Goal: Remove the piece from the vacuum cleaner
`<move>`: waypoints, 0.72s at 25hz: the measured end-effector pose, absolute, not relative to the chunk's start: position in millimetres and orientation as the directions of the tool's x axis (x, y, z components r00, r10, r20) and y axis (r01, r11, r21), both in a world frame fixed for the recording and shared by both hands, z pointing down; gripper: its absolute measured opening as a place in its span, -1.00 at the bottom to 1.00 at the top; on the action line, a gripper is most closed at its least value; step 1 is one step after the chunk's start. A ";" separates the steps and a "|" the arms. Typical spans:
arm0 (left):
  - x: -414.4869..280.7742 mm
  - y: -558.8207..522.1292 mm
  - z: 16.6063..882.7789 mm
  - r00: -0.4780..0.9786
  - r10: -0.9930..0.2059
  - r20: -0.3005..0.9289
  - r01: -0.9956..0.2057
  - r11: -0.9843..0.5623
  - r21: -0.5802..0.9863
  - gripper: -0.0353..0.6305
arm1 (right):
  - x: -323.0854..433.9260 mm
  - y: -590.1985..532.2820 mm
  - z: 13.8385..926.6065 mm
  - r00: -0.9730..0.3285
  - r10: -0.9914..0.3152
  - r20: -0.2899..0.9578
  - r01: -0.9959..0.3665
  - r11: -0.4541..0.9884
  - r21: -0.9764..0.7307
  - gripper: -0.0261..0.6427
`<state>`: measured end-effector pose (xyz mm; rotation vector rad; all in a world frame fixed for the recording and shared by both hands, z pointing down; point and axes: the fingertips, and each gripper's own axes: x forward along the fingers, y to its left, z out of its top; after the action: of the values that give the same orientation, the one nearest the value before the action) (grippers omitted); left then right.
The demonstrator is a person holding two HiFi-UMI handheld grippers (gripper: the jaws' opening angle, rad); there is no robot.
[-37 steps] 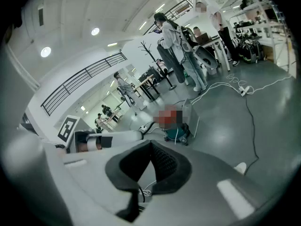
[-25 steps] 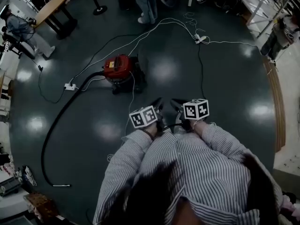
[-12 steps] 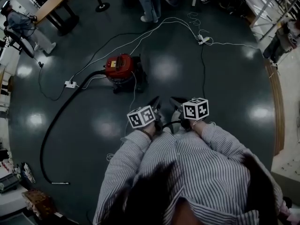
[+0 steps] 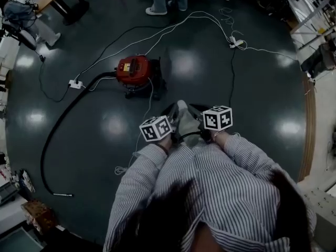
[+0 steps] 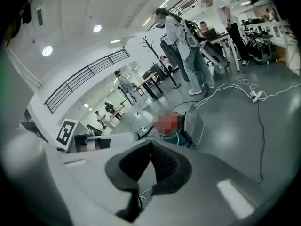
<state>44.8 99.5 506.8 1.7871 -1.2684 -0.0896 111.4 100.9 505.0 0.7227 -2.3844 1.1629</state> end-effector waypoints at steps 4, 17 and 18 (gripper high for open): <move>22.0 47.8 511.2 0.441 -0.800 0.407 -0.697 -0.020 0.717 -0.88 | 89.6 44.1 508.9 -0.801 -0.234 0.551 -0.580 0.529 -0.619 -0.91; -5.2 -92.7 536.2 0.401 -0.781 0.478 -0.724 0.050 0.688 -0.88 | 28.7 -98.0 529.7 -0.841 -0.060 0.538 -0.484 0.531 -0.696 -0.87; -7.1 -97.2 537.3 0.395 -0.781 0.483 -0.728 0.055 0.684 -0.88 | 26.5 -101.5 532.5 -0.840 -0.056 0.540 -0.485 0.522 -0.701 -0.87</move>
<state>-7.1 -97.2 537.3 1.6791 -1.3425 -0.0687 26.5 -101.5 532.5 0.4423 -2.3104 1.2679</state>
